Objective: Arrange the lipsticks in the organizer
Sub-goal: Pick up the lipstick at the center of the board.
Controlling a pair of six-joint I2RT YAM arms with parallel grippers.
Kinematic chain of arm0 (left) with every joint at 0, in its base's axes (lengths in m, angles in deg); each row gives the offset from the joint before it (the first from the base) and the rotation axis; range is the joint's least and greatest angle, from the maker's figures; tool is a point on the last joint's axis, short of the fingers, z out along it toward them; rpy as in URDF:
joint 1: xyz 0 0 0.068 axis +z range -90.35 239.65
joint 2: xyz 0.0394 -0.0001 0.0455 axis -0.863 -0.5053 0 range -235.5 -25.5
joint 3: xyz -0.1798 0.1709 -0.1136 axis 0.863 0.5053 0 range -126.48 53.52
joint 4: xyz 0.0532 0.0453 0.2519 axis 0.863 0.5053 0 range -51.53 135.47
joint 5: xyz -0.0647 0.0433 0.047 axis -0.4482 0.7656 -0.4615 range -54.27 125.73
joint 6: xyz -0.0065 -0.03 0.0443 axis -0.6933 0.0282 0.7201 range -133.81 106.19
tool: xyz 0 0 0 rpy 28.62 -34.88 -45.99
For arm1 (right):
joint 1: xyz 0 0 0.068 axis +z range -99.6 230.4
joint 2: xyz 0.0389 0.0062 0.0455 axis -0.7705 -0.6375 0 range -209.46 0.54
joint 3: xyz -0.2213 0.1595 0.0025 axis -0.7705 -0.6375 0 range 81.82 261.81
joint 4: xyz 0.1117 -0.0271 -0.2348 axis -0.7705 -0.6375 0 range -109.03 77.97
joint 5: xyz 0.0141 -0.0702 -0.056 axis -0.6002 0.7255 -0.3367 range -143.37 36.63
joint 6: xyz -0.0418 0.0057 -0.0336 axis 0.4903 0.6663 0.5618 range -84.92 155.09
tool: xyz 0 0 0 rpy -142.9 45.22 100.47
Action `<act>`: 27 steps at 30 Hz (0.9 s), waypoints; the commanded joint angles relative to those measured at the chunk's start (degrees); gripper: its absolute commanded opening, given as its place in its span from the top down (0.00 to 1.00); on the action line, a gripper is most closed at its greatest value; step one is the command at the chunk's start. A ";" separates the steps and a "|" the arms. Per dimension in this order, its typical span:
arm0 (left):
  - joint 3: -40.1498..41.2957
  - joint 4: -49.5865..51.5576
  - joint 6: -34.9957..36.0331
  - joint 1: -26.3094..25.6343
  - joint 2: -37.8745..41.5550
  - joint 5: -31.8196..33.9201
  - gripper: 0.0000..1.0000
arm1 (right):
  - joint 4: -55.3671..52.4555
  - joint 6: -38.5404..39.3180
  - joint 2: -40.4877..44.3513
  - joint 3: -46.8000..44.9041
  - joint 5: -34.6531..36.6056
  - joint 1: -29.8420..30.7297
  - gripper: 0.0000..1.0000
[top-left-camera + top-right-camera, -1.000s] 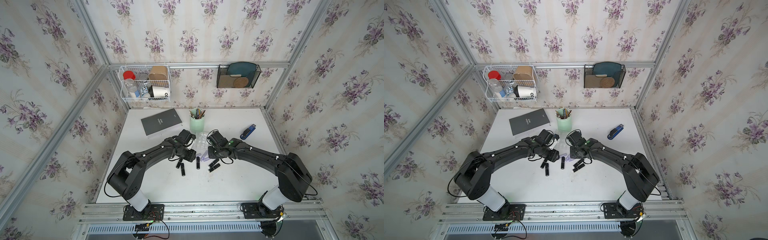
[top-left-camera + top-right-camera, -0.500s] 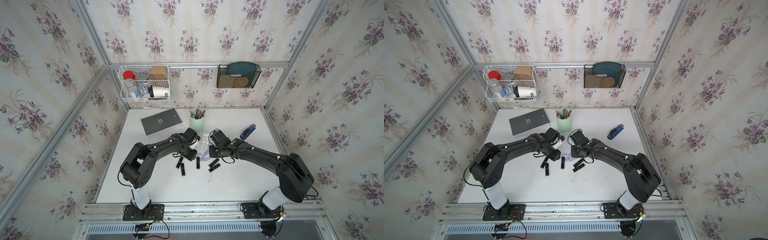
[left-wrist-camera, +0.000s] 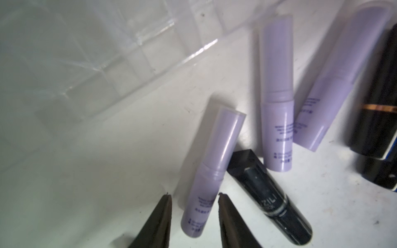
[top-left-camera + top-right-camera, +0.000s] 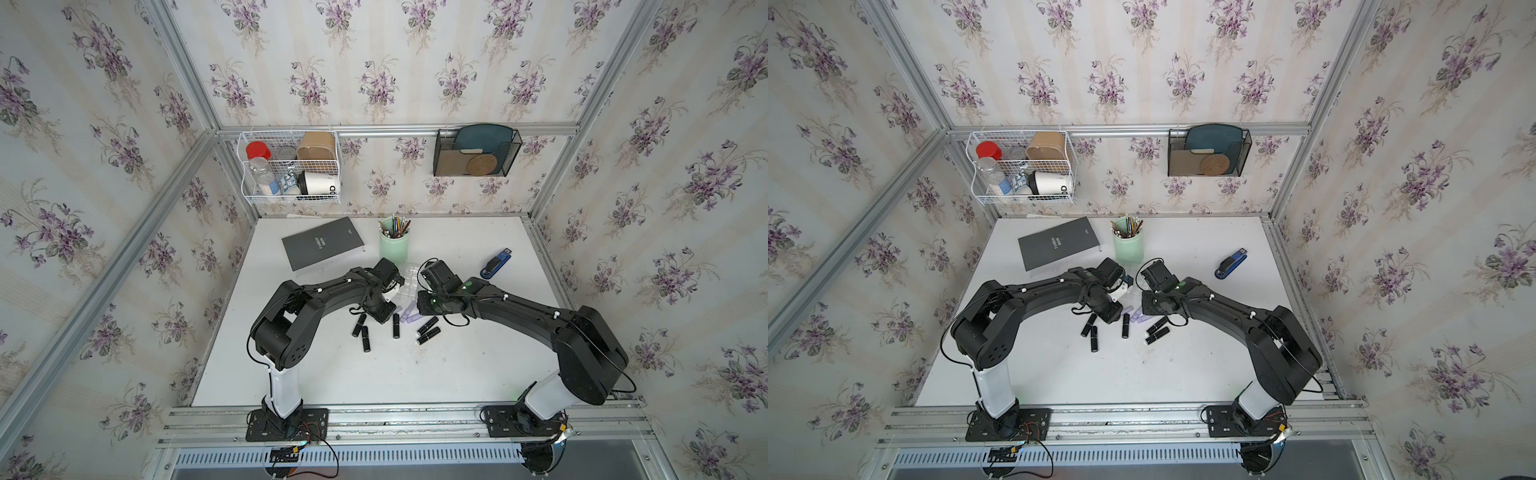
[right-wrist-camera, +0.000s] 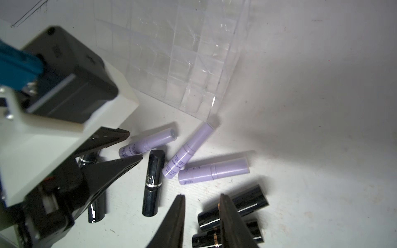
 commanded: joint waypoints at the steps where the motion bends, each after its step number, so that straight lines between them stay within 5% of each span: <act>1: -0.55 0.17 0.72 -0.55 -0.70 1.27 0.61 | 0.93 0.02 0.17 0.21 -0.39 0.01 0.67; 9: 0.32 1.29 0.57 -1.93 -2.69 2.46 0.67 | 1.29 -0.33 0.34 0.21 -0.92 -0.08 0.68; 14: -0.41 2.83 0.51 -1.95 -0.86 3.06 0.81 | 1.99 -1.33 0.50 0.43 -3.08 -0.07 0.68; 27: 6.92 -2.42 -5.79 -1.86 21.69 -5.10 0.87 | 11.11 -14.79 5.64 2.37 -25.54 -7.38 0.55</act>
